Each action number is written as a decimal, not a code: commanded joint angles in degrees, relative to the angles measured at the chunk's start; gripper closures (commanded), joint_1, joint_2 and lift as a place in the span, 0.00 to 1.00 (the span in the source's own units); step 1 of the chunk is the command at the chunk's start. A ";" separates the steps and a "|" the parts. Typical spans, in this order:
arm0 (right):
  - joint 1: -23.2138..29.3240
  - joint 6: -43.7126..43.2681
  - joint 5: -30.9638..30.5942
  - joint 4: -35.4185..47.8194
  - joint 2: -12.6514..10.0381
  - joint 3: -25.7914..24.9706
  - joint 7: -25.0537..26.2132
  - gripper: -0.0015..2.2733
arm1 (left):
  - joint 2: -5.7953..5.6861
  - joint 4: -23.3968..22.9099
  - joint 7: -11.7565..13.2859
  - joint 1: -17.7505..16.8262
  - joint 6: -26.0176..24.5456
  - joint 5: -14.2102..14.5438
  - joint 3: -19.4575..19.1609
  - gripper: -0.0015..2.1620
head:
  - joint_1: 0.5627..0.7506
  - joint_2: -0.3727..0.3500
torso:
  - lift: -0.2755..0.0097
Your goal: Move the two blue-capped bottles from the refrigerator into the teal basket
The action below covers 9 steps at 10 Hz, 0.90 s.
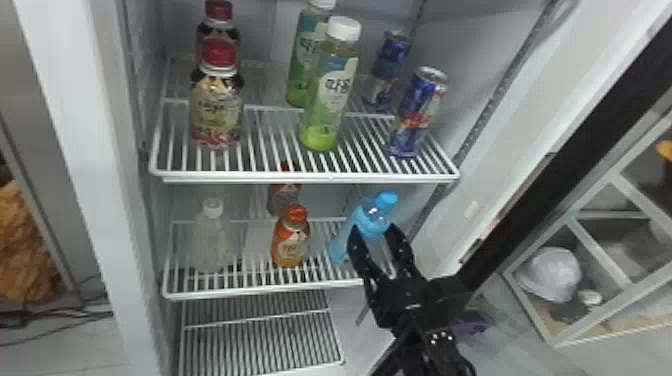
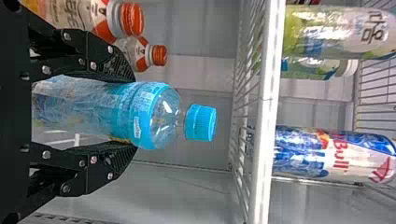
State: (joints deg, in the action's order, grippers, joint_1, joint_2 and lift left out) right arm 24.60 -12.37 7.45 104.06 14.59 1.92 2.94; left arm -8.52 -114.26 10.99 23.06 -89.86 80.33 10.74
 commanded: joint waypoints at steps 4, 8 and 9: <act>12.66 4.21 1.86 15.82 0.00 -2.36 -1.00 0.30 | 0.17 0.00 0.00 0.14 0.00 0.00 -0.28 0.55 | 0.70 0.03 | 0.49; 23.21 8.14 2.39 28.20 -1.85 -5.79 -1.53 0.30 | 0.26 0.00 0.00 0.42 0.00 -0.09 -0.37 0.55 | 0.70 0.03 | 0.49; 25.18 9.27 2.57 30.45 -2.02 -6.23 -1.88 0.30 | 0.26 0.00 0.00 0.56 0.00 -0.09 -0.37 0.55 | 0.70 0.03 | 0.49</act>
State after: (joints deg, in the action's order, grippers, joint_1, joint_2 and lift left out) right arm 48.67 -3.70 9.94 133.25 12.72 -4.01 1.09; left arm -8.26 -114.26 10.99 23.58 -89.88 80.24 10.37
